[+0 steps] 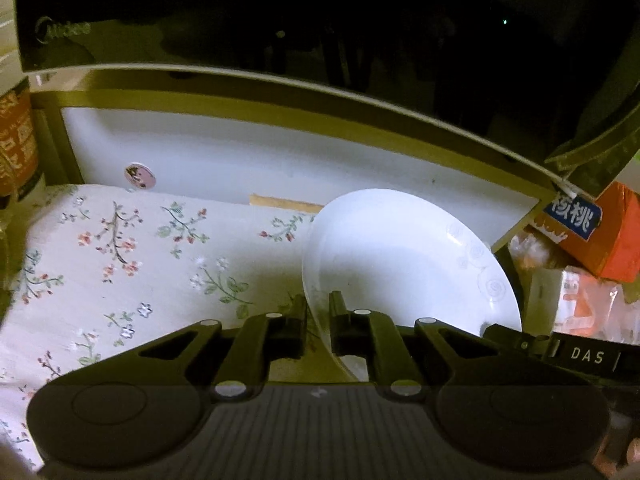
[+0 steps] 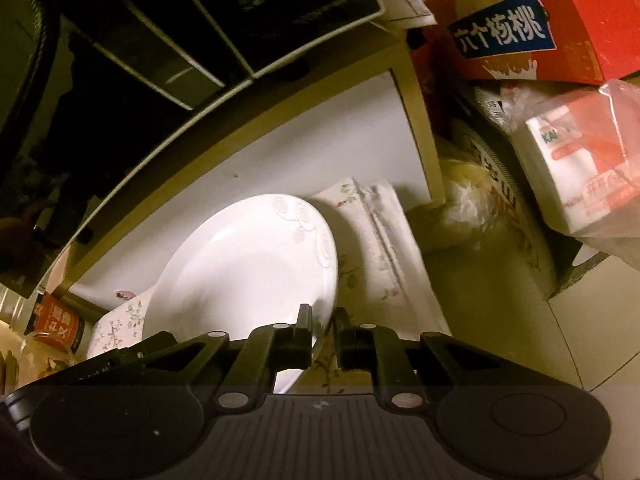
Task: Organize plates and bowls
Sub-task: 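Close both tools on the rim of the white plate, then lift the white plate with both tools and carry it toward the blue plates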
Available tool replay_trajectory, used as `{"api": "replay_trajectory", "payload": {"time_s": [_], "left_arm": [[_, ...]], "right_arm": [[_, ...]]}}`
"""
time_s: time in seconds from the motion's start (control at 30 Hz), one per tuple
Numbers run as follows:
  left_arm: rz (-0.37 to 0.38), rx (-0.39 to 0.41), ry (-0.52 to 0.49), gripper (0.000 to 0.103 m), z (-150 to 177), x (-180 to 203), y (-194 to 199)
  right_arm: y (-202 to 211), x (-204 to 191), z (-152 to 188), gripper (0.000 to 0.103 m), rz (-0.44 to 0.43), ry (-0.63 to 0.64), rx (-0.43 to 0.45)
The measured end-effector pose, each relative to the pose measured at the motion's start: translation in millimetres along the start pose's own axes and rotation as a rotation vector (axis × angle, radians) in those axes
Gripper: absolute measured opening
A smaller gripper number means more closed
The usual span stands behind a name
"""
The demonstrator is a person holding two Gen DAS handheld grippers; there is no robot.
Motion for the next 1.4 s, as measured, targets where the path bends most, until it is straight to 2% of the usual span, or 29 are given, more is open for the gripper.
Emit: {"api": "replay_trajectory", "payload": {"time_s": [0.23,0.43,0.6,0.93,1.4], "left_arm": [[0.023,0.012,0.026,0.009,-4,-5,15],[0.011,0.015,0.018,0.008,-4,-4,31],[0.029,0.023,0.038,0.008,3,-5,49],[0.050,0.020,0.059,0.008,27,0,98],[0.101,0.083,0.068,0.008,52,-7,176]], "right_arm": [[11,-10,-5,0.011,-0.019,0.012,0.017],[17,-20,-3,0.012,-0.009,0.041,-0.020],[31,-27,-1,0.012,-0.008,0.063,-0.010],[78,-33,14,0.012,-0.010,0.064,0.001],[168,-74,54,0.012,0.066,0.215,0.095]]}}
Point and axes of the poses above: each gripper's, at about its wrist camera, not at the fingertips, and y roughly against the way its jaws point, x to its right, z to its underside, the point moved 1 cm from there along -y, roughly the way its jaws point, and after that the axes turned 3 degrees about y, right-handed, at the moved point
